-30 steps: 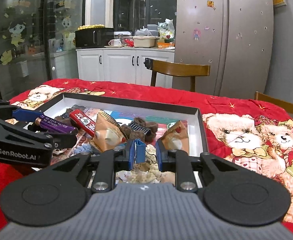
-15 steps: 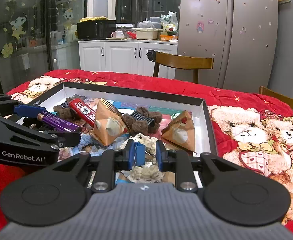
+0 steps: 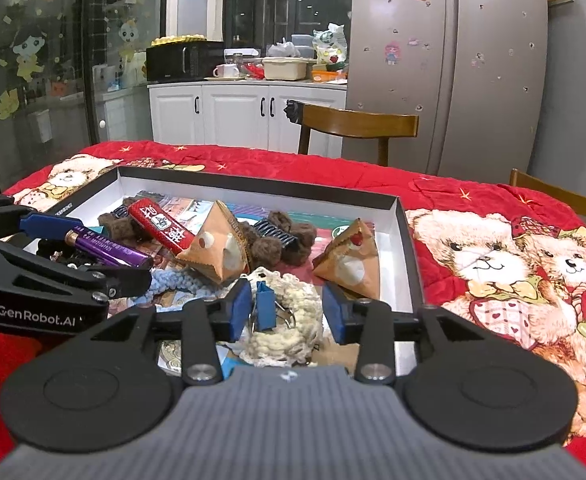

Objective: Organize objects
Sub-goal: 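Open both tools to release the clip and lighter into the box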

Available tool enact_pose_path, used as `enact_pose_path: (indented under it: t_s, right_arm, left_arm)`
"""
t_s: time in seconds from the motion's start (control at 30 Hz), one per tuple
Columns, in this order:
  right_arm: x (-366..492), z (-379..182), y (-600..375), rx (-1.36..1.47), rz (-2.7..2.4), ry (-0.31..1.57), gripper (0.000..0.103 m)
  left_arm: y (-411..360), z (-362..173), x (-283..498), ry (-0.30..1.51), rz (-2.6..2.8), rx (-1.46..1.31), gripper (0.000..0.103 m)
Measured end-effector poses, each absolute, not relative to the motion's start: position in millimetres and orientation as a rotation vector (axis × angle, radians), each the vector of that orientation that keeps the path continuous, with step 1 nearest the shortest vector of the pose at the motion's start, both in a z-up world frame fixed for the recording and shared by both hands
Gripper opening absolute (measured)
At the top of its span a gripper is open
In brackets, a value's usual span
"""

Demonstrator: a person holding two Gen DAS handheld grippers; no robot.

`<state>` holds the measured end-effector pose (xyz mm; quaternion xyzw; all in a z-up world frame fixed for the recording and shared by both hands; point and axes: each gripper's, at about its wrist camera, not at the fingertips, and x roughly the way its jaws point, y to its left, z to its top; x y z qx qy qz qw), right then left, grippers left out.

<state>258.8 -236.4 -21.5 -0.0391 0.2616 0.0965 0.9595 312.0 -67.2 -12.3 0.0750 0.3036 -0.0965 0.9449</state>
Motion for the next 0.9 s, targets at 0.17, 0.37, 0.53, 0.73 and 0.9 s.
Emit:
enact_pose_path:
  t_s: [0.17, 0.37, 0.53, 0.73, 0.9]
  right_arm:
    - [255.9, -17.9, -236.6, -0.072, 0.195, 0.52, 0.061]
    - [249.5, -9.3, -240.7, -0.046, 0.195, 0.503, 0.066]
    - [240.2, 1.2, -242.3, -0.039, 0.19, 0.495, 0.07]
    - [223.2, 21.9, -245.8, -0.025, 0.19, 0.492, 0.072]
    - [199.9, 39.6, -242.2, -0.031, 0.192, 0.49, 0.079]
  left_arm:
    - [-67.4, -8.1, 308.0, 0.605, -0.184, 0.159, 0.086]
    - [-66.8, -0.6, 298.9, 0.606, -0.182, 0.151, 0.09]
    - [-64.4, 10.8, 285.3, 0.593, -0.171, 0.144, 0.092]
    - [-59.5, 28.9, 262.0, 0.586, -0.162, 0.14, 0.094]
    - [-53.3, 42.9, 235.5, 0.58, -0.135, 0.129, 0.095]
